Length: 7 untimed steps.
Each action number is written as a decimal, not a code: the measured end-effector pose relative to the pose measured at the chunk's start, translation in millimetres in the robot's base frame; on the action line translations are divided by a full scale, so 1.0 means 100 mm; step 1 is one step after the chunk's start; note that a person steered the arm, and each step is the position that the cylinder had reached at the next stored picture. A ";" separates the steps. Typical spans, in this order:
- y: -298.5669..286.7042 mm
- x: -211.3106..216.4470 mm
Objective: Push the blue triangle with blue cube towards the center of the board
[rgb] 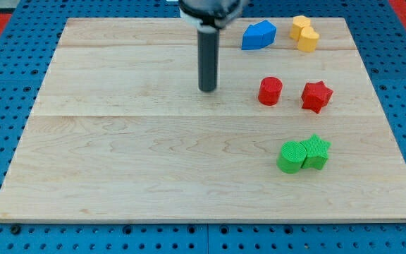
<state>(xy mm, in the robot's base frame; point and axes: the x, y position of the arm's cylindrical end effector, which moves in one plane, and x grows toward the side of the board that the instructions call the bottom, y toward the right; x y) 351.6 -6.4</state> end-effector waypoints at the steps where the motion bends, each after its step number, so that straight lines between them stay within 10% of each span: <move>1: -0.17 -0.68; 3: 0.39 -1.58; 7: 1.47 -1.16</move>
<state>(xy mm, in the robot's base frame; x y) 235.5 140.7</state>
